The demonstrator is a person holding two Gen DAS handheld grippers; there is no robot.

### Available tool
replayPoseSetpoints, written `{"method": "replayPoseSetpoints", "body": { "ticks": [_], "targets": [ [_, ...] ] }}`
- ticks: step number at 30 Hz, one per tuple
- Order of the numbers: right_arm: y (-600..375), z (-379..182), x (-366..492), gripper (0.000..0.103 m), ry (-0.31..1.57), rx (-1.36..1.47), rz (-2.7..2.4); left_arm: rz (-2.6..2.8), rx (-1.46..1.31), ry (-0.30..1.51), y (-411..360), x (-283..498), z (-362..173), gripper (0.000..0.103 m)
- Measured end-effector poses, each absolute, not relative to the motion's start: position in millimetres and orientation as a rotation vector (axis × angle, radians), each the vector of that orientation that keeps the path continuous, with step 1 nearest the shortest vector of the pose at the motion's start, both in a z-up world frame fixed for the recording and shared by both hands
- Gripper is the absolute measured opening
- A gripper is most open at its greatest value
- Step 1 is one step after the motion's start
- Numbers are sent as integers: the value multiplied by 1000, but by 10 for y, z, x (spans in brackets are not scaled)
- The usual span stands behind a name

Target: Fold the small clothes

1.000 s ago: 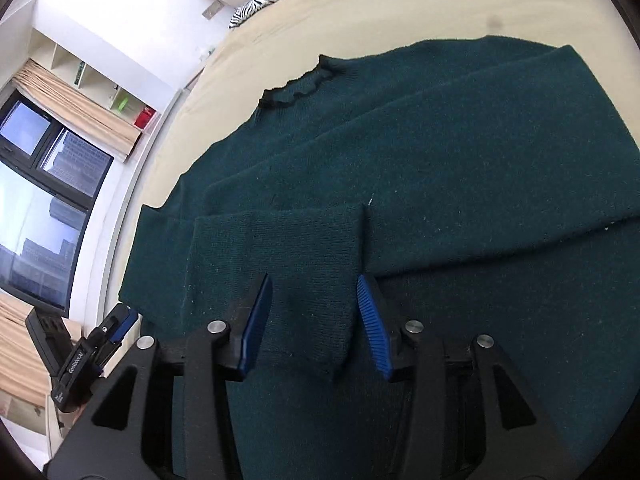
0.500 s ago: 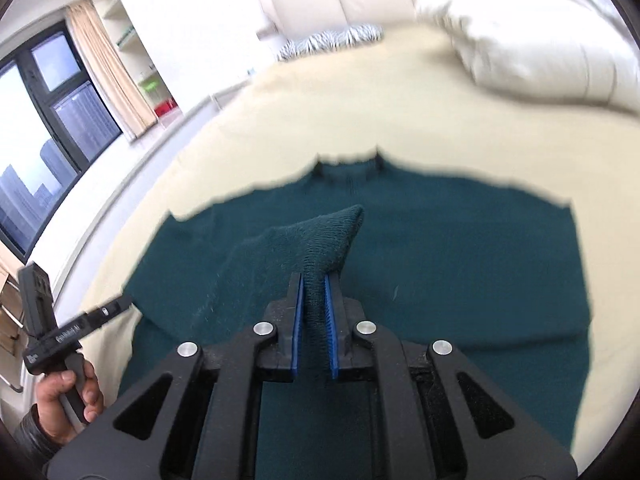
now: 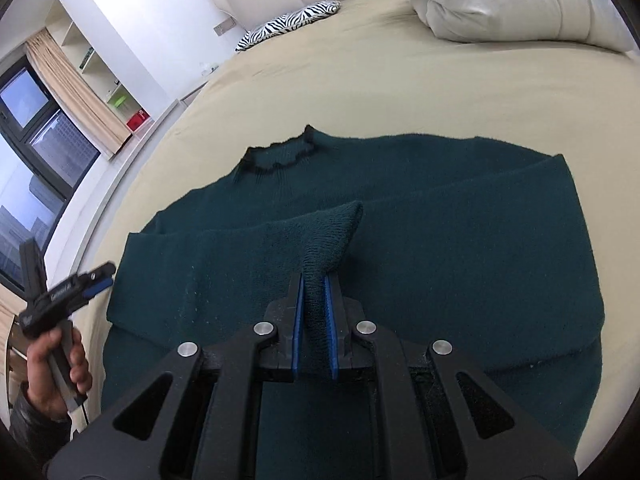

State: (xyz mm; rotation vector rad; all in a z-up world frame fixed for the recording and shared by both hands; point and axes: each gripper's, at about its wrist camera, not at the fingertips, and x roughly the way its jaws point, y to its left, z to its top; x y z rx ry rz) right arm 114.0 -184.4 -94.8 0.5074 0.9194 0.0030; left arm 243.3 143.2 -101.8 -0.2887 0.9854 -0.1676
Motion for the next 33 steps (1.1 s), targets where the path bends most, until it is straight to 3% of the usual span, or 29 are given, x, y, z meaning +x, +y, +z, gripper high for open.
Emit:
{"method": "replayPoseSetpoints", "body": {
  "ticks": [5, 6, 9, 13, 23, 29, 33],
  "targets": [
    [-1914, -1045, 1177, 9, 935, 530, 1, -172, -225, 1007, 1310, 2666, -1080, 68],
    [-1919, -1075, 1166, 9, 939, 530, -1, -184, -207, 1007, 1271, 2692, -1072, 62],
    [-1927, -1155, 1172, 9, 948, 543, -3, -202, -163, 1019, 1173, 2760, -1094, 28],
    [-1950, -1219, 1184, 9, 954, 542, -17, -201, -147, 1002, 1186, 2777, -1132, 12],
    [-1822, -1003, 1167, 8, 898, 396, -71, -174, -51, 926, 1179, 2718, -1162, 9],
    [-2004, -1231, 1247, 8, 957, 466, -109, -154, -15, 920, 1125, 2720, -1194, 9],
    [-2033, -1288, 1262, 7, 973, 479, -95, -157, -36, 912, 1156, 2704, -1146, 15]
  ]
}}
